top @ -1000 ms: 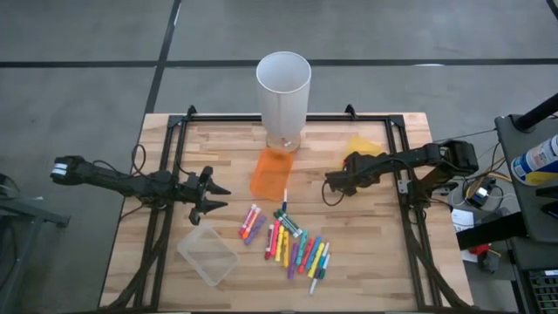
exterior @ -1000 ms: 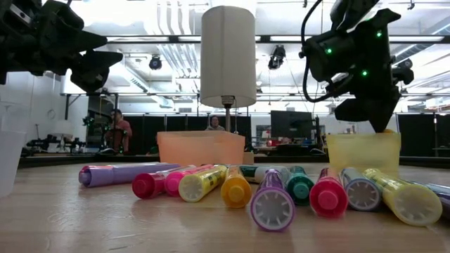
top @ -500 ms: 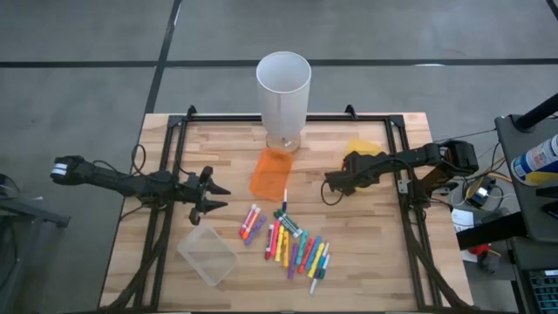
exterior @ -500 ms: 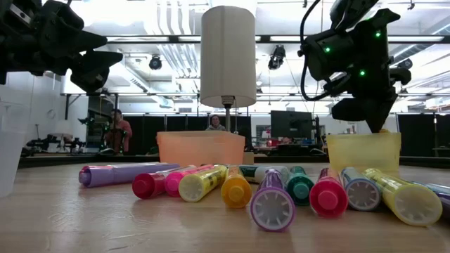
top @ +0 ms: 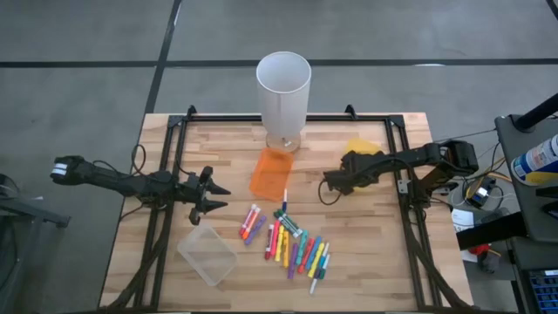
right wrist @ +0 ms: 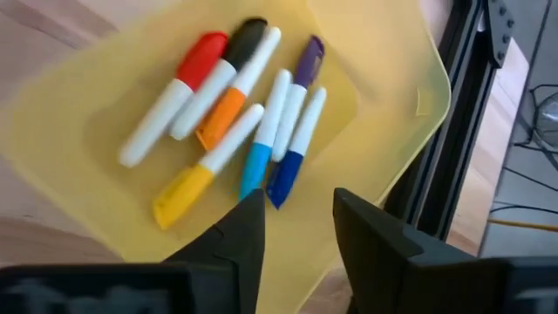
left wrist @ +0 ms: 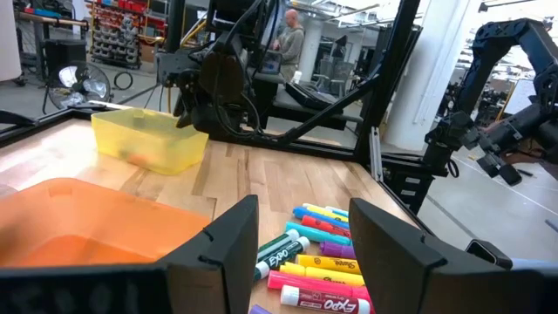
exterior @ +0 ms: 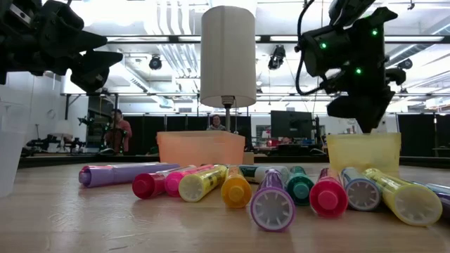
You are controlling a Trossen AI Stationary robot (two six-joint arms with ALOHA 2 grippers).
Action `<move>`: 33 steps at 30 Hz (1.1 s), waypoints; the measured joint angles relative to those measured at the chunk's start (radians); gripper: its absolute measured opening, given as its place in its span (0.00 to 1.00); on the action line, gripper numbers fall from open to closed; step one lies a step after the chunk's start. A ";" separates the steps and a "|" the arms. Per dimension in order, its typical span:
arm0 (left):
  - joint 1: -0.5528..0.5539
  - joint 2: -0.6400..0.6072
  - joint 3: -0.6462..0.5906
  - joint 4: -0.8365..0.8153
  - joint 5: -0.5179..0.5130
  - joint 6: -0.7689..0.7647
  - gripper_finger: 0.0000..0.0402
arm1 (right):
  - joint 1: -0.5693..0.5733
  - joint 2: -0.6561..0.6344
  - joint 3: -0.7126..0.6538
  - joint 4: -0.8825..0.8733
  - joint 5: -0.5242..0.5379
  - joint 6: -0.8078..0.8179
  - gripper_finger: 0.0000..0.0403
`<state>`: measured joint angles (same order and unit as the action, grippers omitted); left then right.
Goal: Pick & Place Markers
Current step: Put the small blue marker pen into the yellow bin
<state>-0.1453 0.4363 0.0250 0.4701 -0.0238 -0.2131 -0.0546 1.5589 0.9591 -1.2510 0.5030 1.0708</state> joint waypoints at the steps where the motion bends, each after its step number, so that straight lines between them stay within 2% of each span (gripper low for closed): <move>1: 0.000 0.000 0.000 0.000 0.000 0.000 0.43 | 0.002 0.000 0.011 -0.001 0.000 -0.003 0.33; 13: 0.000 0.000 0.000 0.000 0.000 0.000 0.43 | 0.059 0.000 0.165 0.021 0.016 -0.036 0.30; 20: 0.000 0.000 0.000 0.000 0.000 0.000 0.43 | 0.130 0.000 0.180 0.213 0.012 -0.145 0.31; 25: 0.000 0.000 0.000 0.000 0.000 0.000 0.43 | 0.146 0.000 0.164 0.395 -0.071 -0.232 0.30; 33: 0.000 0.000 0.000 0.000 0.000 0.000 0.43 | 0.156 0.034 0.160 0.603 -0.203 -0.205 0.28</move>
<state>-0.1452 0.4364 0.0248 0.4700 -0.0237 -0.2127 0.1011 1.5927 1.1191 -0.6477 0.3004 0.8661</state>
